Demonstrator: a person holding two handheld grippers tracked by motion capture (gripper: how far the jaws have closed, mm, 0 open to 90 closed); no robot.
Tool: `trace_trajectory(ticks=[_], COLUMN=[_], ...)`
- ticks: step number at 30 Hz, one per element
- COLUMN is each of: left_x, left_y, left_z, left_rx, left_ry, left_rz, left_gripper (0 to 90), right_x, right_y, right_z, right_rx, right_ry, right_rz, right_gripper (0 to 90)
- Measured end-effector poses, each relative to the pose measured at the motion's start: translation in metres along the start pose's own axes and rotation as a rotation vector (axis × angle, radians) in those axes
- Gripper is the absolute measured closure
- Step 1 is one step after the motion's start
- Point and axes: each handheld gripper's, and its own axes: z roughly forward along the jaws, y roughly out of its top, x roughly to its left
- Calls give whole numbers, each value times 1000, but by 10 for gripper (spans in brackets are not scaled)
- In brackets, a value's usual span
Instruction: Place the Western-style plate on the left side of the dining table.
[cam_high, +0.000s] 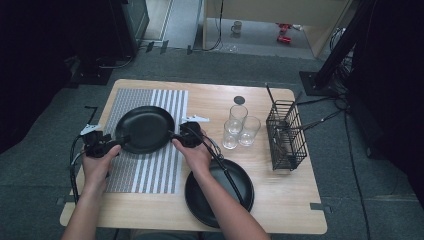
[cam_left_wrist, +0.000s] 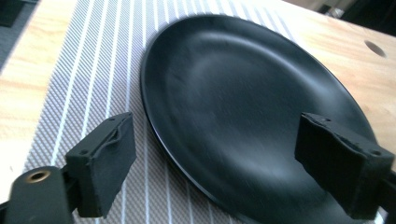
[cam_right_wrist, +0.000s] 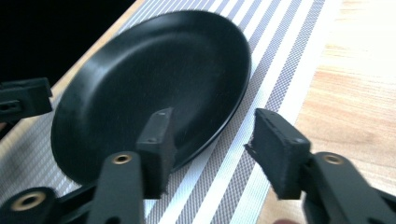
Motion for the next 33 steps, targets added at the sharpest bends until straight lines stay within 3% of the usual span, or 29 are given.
trace_trajectory(ticks=[3,6,14,17,26,30,33], left_x=[-4,-6,-19,-24,-33,-36,-40], left_y=[-9,-18,-37,-44,-61,-63,-66], left_z=[-7,-13,-28,-29,-21,-19,-18], left_rx=[19,26,38,63,131,131,135], left_ry=[-11,-33,9,25,96,120,156], left_rz=[32,33,86,112,182,212,262], left_gripper=[77,31,30,30,31,31,32], right_x=[4,8,16,18,18,15,14], right_y=[-6,-11,-21,-26,-36,-41,-44], right_z=[-2,-5,-17,-22,-42,-49,-54], right_rx=[12,27,60,64,62,64,64], right_ry=[18,20,19,16,26,24,18], right_rz=[-22,-45,-61,-88,-91,-88,-93], right_gripper=[373,287,3,0,0,0,0])
